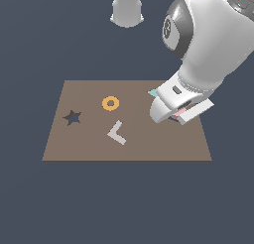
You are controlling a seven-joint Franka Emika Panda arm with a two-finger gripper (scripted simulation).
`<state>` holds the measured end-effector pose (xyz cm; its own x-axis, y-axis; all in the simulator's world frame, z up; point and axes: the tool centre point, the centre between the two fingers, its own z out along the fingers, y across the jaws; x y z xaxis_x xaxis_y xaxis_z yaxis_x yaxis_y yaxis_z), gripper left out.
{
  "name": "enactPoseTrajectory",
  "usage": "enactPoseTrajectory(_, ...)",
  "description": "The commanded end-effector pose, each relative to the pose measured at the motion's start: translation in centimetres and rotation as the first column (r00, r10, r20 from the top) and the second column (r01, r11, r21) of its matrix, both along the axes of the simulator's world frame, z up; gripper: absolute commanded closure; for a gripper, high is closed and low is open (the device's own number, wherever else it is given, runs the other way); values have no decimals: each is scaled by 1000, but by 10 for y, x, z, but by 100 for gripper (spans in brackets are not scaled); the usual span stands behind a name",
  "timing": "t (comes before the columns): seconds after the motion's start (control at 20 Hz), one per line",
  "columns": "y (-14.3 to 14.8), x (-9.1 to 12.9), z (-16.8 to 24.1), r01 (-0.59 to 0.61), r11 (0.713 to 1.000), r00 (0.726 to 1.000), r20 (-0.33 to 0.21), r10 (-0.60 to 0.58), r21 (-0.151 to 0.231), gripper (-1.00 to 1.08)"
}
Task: Insert a designated object into the corresponding slot on a board.
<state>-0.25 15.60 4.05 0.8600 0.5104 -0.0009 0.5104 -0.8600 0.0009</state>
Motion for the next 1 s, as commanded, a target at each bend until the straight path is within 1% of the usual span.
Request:
enactPoseTrajectory(0.0,2,2,0,2,1000,1000,0,-2,0,108)
enactPoseTrajectory(0.45,2,2,-10,3,1000,1000,1,-3,0,108)
enactPoseTrajectory(0.5,2,2,-10,3,1000,1000,1,-3,0,-92)
enactPoseTrajectory(0.95,2,2,-10,3,1000,1000,1,-3,0,-92)
